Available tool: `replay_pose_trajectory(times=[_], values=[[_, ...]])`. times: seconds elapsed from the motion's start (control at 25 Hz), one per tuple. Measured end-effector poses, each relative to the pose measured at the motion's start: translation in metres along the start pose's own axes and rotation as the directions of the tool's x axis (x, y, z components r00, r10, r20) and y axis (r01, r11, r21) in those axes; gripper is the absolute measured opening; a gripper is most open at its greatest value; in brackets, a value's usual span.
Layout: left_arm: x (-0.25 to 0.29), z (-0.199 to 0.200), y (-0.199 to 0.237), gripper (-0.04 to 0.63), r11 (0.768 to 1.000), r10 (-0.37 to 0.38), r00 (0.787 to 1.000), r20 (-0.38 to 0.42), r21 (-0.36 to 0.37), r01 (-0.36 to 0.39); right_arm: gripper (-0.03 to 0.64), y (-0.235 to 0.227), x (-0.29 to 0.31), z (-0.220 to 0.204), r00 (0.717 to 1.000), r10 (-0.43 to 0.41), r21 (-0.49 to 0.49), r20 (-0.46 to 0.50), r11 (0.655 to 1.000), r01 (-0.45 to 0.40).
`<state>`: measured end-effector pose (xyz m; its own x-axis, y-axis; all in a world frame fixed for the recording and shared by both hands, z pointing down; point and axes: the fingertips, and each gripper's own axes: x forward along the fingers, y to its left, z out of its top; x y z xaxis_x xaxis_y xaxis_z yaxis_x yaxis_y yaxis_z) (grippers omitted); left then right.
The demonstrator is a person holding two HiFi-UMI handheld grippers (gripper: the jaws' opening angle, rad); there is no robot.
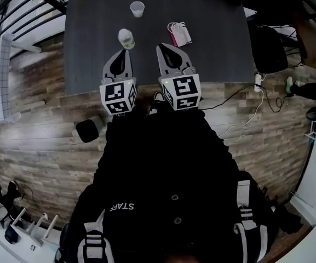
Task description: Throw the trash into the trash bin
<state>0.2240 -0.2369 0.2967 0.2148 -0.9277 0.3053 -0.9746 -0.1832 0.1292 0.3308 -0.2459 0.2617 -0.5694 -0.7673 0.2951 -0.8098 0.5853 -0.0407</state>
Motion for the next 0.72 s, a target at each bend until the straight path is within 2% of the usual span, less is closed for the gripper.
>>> replay_pose_trajectory(times=[0.32, 0.72], values=[[0.032, -0.023, 0.026, 0.0, 1.0, 0.005, 0.997, -0.072, -0.007, -0.006, 0.014, -0.002, 0.04, -0.029, 0.996, 0.01, 0.033, -0.092, 0.999, -0.007], [0.077, -0.042, 0.046, 0.002, 1.0, 0.012, 0.99, -0.14, 0.014, -0.01, 0.014, -0.008, 0.073, -0.043, 0.989, 0.026, 0.057, -0.146, 0.998, -0.018]])
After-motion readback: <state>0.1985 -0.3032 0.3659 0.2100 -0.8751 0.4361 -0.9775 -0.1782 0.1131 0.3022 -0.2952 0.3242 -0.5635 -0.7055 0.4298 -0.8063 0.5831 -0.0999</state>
